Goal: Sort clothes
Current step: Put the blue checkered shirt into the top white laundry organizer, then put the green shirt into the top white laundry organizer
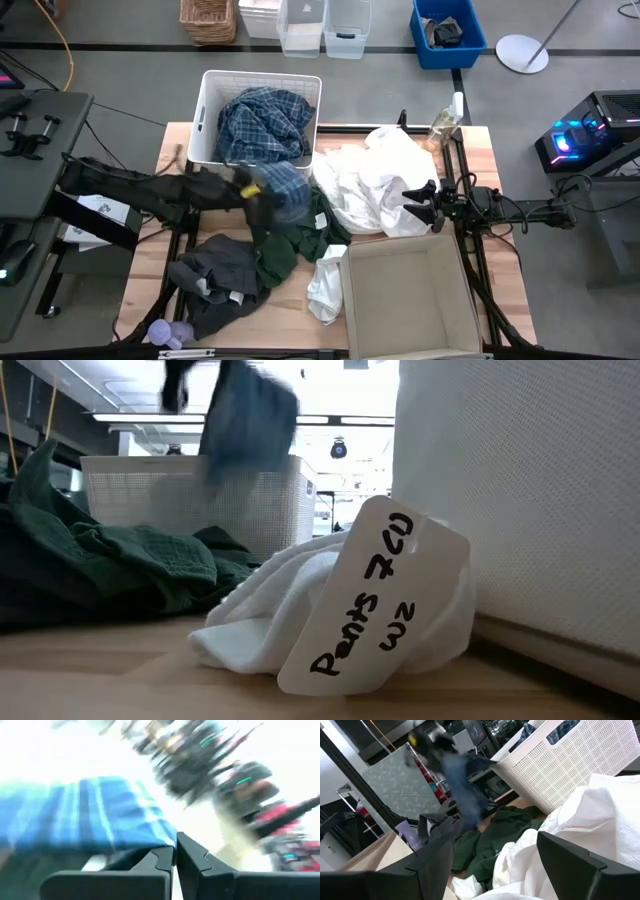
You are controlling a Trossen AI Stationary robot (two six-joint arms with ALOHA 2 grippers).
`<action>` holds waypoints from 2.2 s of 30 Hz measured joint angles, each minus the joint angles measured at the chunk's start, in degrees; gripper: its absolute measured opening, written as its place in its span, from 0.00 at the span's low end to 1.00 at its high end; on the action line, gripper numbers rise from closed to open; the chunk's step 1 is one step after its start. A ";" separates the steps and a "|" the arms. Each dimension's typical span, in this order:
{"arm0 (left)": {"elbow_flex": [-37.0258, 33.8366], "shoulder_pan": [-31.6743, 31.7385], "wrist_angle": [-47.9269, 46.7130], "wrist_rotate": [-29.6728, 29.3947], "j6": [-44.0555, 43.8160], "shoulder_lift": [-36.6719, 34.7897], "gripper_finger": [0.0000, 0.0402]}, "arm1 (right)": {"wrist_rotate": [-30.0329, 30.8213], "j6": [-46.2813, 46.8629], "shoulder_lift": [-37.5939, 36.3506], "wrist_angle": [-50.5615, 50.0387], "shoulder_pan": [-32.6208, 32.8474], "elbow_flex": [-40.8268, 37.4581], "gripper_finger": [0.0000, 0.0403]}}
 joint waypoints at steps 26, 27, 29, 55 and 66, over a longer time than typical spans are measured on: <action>26.49 32.99 -41.73 -22.09 39.82 14.91 0.25 | 0.00 0.00 0.00 -0.02 0.01 0.01 0.69; 28.17 33.04 -42.68 -20.48 38.84 15.50 0.29 | 0.00 0.00 0.00 -0.02 0.02 0.02 0.69; 31.95 33.26 -44.87 -16.24 37.09 16.38 0.38 | 0.00 0.00 0.00 -0.02 0.00 0.02 0.69; 47.66 47.37 -62.83 28.58 25.80 24.70 0.68 | 0.00 0.00 0.02 0.00 0.00 0.02 0.69; 40.01 12.82 -76.13 10.90 20.22 16.03 0.68 | 0.00 0.00 0.02 -0.02 0.02 0.02 0.69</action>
